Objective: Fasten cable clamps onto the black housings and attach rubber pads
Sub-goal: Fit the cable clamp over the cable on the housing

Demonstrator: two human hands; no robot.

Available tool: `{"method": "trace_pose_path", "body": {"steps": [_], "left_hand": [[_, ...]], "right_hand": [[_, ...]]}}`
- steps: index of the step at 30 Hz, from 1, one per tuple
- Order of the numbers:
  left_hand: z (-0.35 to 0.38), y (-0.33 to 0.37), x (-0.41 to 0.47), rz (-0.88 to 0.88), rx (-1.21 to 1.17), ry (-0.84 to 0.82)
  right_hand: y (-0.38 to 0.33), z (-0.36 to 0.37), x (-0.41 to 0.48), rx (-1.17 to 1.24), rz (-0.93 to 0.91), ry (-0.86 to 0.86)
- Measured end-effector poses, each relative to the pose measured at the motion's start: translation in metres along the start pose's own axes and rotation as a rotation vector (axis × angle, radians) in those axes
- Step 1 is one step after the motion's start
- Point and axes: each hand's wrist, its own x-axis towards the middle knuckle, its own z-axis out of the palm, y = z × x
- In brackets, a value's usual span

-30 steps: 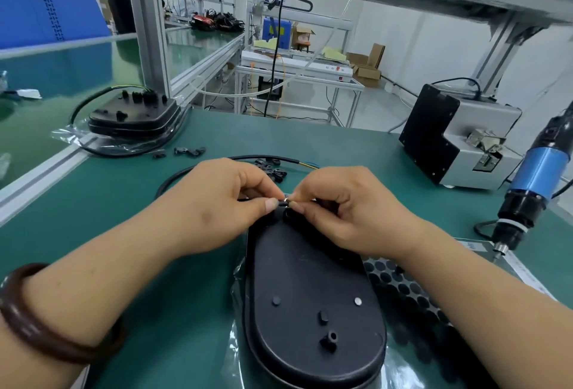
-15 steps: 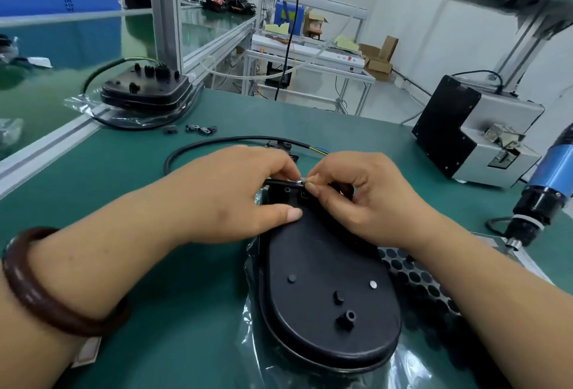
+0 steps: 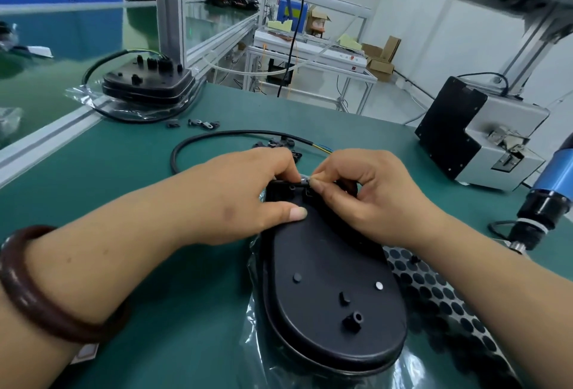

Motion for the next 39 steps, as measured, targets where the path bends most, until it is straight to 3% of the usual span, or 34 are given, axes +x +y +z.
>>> {"method": "trace_pose_path", "body": {"steps": [9, 14, 19, 24, 28, 34, 39], "left_hand": [[0.001, 0.001, 0.002, -0.010, 0.003, -0.008], [-0.001, 0.002, 0.000, -0.023, -0.004, -0.007], [-0.002, 0.002, -0.005, 0.015, 0.046, 0.076], [-0.003, 0.003, -0.010, 0.047, 0.229, 0.280], [-0.002, 0.007, -0.001, 0.096, 0.348, 0.303], [0.013, 0.010, 0.003, 0.058, 0.047, 0.272], [0.023, 0.006, 0.009, 0.001, -0.258, 0.336]], "right_hand": [[-0.005, 0.005, 0.003, -0.279, -0.091, 0.011], [-0.007, -0.006, 0.004, -0.297, -0.159, -0.123], [-0.011, -0.014, 0.005, -0.309, -0.183, -0.210], [-0.015, -0.019, 0.006, -0.346, -0.190, -0.294], [-0.017, -0.021, 0.006, -0.360, -0.207, -0.307], [-0.017, -0.015, -0.008, -0.409, -0.215, -0.186], [-0.012, -0.009, -0.020, -0.320, -0.089, -0.084]]}}
